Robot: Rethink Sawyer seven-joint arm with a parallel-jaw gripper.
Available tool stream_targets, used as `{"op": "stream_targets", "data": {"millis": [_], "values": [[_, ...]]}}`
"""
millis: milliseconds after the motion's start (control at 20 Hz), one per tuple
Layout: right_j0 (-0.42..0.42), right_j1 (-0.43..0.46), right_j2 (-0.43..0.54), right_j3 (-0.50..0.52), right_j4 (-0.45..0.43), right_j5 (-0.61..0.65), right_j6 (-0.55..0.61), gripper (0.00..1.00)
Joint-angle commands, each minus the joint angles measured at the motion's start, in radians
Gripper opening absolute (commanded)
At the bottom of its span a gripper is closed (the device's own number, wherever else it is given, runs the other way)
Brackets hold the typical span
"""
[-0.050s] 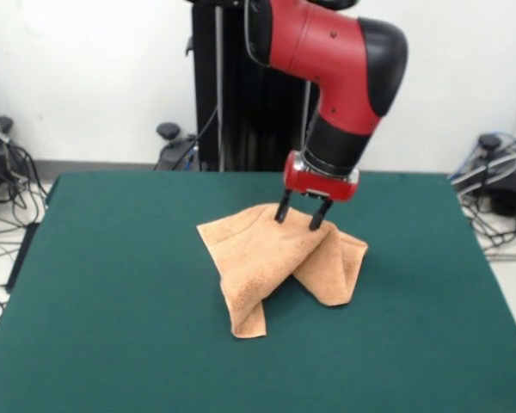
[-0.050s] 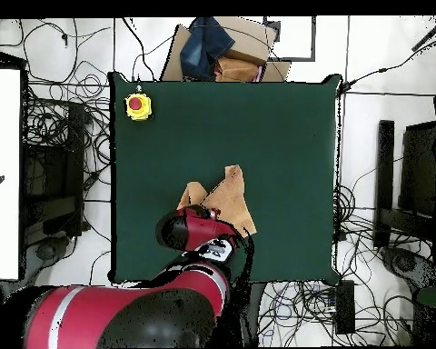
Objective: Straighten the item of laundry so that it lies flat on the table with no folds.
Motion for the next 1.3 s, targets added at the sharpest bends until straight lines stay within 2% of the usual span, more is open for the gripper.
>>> {"op": "stream_targets", "data": {"millis": [50,200,350,750,1300], "values": [[-0.029,-0.012,0.070,-0.125,0.051,0.111,0.163,1.00],[-0.087,-0.032,0.118,-0.207,0.004,0.272,0.058,1.00],[-0.107,-0.044,0.123,-0.237,-0.004,0.335,0.045,1.00],[-0.139,-0.014,0.135,-0.246,-0.049,0.238,0.068,1.00],[-0.104,0.049,0.097,-0.278,-0.080,0.081,0.130,1.00]]}}
